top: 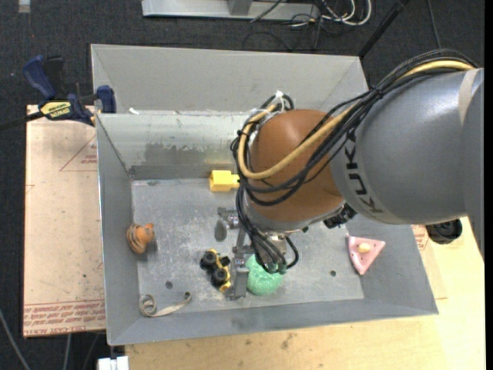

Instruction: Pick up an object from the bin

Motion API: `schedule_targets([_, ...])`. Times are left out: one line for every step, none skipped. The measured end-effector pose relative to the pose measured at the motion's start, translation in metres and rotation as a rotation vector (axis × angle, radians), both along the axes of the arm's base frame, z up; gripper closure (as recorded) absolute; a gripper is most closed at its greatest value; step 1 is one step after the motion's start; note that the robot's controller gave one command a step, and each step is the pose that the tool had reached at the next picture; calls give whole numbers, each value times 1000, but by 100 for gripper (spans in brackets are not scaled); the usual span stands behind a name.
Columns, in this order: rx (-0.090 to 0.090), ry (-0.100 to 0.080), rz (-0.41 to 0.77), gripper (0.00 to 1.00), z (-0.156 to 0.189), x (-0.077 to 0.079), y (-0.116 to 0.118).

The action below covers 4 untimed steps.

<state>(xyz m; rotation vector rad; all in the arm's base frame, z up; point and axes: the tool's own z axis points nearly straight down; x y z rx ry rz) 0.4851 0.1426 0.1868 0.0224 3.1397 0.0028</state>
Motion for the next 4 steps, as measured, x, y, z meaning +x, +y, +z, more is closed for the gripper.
schedule_targets([0,1,-21,0,-7,24,-9])
schedule_targets([1,-6,10,0,-55,35,-15])
schedule_targets([0,0,-98,100,-77,46,-31])
schedule_targets([0,1,-99,100,-77,46,-32])
